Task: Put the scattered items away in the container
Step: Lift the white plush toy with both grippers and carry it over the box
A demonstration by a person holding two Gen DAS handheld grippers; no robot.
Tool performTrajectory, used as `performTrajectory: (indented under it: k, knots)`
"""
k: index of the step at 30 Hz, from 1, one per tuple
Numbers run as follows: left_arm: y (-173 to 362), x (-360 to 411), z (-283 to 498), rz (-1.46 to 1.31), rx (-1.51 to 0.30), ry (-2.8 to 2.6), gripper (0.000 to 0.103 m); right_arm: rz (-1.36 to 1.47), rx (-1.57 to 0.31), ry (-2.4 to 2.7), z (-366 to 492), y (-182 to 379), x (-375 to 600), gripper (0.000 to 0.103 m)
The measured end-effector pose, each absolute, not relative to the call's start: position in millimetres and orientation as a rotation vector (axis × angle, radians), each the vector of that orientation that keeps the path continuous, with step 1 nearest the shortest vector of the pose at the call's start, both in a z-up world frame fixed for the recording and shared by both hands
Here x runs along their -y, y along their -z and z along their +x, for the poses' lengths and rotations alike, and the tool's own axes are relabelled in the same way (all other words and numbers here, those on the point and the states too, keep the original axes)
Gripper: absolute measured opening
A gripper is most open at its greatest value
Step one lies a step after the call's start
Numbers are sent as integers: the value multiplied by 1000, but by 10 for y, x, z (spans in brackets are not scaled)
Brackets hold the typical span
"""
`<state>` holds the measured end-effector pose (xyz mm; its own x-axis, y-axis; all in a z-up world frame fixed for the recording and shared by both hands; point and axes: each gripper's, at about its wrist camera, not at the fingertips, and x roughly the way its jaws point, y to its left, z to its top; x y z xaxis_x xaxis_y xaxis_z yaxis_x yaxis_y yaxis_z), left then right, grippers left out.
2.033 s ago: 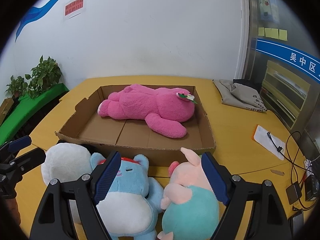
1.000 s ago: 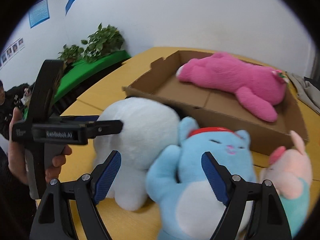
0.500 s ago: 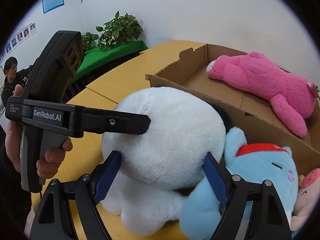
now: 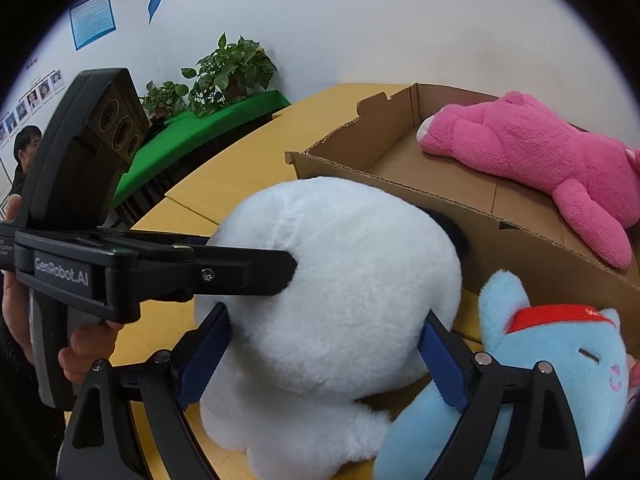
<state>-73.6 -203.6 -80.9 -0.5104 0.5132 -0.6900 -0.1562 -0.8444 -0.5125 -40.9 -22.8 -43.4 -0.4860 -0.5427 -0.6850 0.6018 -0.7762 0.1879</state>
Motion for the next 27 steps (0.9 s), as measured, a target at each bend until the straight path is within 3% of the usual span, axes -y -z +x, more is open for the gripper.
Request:
performTrajectory:
  k: [3,6,14,20,24,27]
  knots:
    - [724,2020,-663,-1260,529,-2384,78,980,-48,2234,-379,406,151,69]
    - [592,1949,-600,-1247,464,-2415,77,966,3,2226,-318,361,76,64]
    - [-148,1822,-713,-1052,332,-2480,77,769,41,2316,-220,-178,-73,63]
    - [-752,1766,-1521,-937,196,-2511,77,644,74,2411,-764,-733,-99,63]
    - [-809,1784,-2130,-933,184,-2514,77,578,96,2503,-1283,-884,-41,63]
    - [-553,1793,-2573,-1023,179,-2509,77,616,162,2536,-1641,-738,2,63]
